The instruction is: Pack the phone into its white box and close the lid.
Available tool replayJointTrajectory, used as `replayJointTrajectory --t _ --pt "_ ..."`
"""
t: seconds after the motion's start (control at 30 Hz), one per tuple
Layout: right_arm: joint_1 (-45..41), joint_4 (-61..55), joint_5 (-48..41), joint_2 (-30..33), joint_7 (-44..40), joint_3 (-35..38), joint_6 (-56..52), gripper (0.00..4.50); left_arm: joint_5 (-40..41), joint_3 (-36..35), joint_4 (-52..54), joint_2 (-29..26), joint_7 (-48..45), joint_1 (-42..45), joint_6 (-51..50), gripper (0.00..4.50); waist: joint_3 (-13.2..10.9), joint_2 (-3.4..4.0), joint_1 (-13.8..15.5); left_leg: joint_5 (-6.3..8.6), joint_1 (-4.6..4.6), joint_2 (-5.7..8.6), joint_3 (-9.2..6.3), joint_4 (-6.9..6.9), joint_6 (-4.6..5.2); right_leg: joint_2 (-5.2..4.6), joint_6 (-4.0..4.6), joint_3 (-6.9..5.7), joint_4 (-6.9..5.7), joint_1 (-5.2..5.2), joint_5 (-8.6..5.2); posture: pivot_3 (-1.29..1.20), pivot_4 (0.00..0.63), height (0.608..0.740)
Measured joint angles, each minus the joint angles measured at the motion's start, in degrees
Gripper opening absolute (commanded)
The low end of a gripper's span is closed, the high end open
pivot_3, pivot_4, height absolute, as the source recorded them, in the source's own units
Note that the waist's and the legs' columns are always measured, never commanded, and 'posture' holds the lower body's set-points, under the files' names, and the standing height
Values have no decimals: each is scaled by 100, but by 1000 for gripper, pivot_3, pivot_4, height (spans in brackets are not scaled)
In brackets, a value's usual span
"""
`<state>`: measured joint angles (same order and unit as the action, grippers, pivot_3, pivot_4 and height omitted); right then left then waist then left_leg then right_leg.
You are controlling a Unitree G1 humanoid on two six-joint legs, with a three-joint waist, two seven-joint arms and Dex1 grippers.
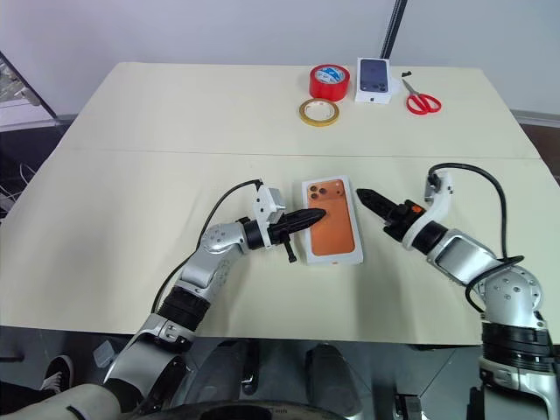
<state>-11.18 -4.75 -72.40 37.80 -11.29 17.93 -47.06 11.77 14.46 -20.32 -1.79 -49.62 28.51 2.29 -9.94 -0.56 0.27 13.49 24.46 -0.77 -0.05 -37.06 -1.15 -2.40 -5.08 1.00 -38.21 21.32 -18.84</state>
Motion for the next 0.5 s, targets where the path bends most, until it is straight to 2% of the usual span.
replayJointTrajectory --t 0.07,0.17,0.23,0.37,0.5 --pt "23 -64 1043 62 -242 -339 606 2635 13 -23 41 -174 -13 -8 -160 0 1 2 -44 0 -2 -4 0 1 0 6 0 3 -4 2 0 0 150 740" --pt "103 -253 2775 220 -609 -1082 1670 1064 18 -108 195 -563 -8 -66 -590 0 1 4 -111 0 -2 -5 -1 4 0 10 -1 4 -5 7 -1 0 150 740" --pt "174 -267 3568 227 -776 -1382 2167 130 -4 -178 316 -859 -11 -128 -770 0 0 4 -105 0 -1 -5 -2 4 -1 9 -1 4 -5 7 -1 0 150 740" --pt "180 -269 4315 50 -963 -1601 2626 20 -100 -190 550 -1282 18 -244 -1147 0 0 4 -73 -1 -2 -2 -3 0 -2 0 -1 1 -5 0 -1 0 150 740" --pt "161 -275 4702 -60 -1225 -1684 2708 20 -288 -87 583 -1204 136 -241 -1227 0 0 4 26 -1 -3 4 -2 -6 -2 -10 -2 0 -3 -5 -1 0 150 740"
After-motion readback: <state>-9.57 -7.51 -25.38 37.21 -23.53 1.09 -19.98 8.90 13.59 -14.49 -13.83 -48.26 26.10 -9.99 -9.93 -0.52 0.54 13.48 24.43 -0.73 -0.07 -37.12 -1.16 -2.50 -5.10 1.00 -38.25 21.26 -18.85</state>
